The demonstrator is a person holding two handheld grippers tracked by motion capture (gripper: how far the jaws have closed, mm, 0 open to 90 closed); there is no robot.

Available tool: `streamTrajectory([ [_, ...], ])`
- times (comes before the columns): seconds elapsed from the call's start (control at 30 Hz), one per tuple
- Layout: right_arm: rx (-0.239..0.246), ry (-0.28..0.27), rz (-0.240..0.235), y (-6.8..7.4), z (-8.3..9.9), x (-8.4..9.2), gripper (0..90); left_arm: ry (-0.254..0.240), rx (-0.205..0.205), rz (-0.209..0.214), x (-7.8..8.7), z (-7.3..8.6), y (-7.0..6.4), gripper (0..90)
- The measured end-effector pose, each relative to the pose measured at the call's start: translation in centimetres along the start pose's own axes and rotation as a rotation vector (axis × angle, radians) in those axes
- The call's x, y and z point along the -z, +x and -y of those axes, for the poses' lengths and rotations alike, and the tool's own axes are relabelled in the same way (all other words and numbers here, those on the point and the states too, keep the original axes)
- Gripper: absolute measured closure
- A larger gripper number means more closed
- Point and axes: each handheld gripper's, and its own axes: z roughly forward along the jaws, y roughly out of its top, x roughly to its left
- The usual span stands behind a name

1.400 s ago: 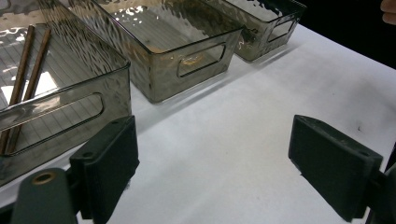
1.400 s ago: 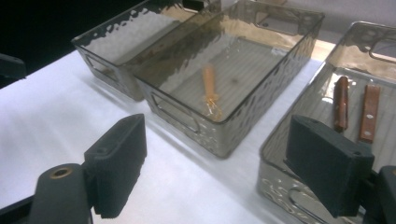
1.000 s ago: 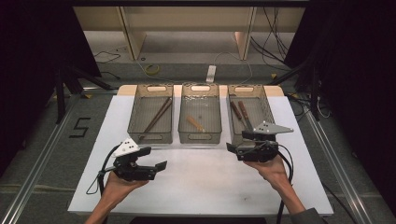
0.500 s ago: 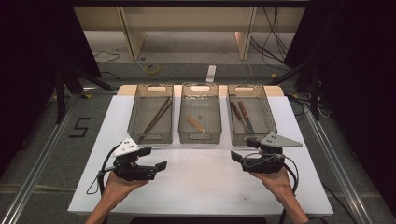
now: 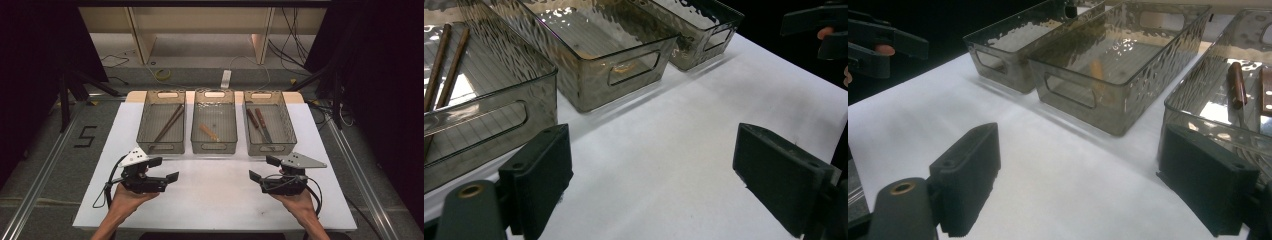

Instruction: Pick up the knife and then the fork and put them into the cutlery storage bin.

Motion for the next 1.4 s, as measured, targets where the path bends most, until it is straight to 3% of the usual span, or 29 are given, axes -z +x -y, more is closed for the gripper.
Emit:
streamTrajectory([
  [0.67,-0.014,-0.004,0.023,0.6,1.8,1.1,16.9,-0.011,0.015,0.017,0.2,0.1,0.1,15.2],
  [1.4,-0.007,-0.005,0.041,0.7,2.1,1.3,16.4,-0.012,0.017,0.021,0.1,0.1,0.1,15.1],
])
